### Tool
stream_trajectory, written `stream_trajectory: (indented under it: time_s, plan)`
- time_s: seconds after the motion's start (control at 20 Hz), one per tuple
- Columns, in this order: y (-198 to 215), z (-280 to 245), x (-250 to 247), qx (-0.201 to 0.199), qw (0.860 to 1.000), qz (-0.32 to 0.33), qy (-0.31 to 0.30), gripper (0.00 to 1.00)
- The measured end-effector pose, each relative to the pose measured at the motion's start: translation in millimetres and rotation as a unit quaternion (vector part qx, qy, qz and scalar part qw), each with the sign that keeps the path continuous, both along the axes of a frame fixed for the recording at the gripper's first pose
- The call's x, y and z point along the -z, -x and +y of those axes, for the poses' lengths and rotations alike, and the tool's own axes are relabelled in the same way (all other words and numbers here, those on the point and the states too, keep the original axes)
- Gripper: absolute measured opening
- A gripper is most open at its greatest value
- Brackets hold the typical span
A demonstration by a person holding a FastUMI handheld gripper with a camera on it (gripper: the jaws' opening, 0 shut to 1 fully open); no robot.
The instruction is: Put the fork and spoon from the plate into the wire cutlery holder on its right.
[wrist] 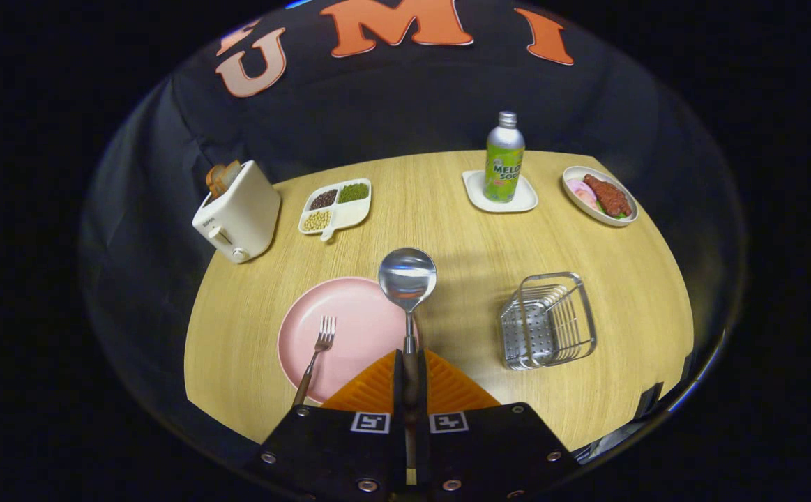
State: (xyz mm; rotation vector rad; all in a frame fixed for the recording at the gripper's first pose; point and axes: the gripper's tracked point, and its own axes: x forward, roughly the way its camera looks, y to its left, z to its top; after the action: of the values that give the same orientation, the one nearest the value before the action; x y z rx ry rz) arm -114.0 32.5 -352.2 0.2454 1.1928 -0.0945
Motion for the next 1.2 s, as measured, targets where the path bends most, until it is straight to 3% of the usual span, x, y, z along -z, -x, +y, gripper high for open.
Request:
stream_trajectory:
  time_s: [0.4, 0.8, 1.2]
  plan:
    - [15.8, -74.2, -24.9, 0.018, 1.000, -0.004, 0.021, 0.06]
    - [26.9, -109.7, -27.4, -0.033, 0.997, 0.055, 0.040, 0.06]
    - [42.2, -128.4, -4.8, -0.076, 0.986, 0.144, 0.038, 0.06]
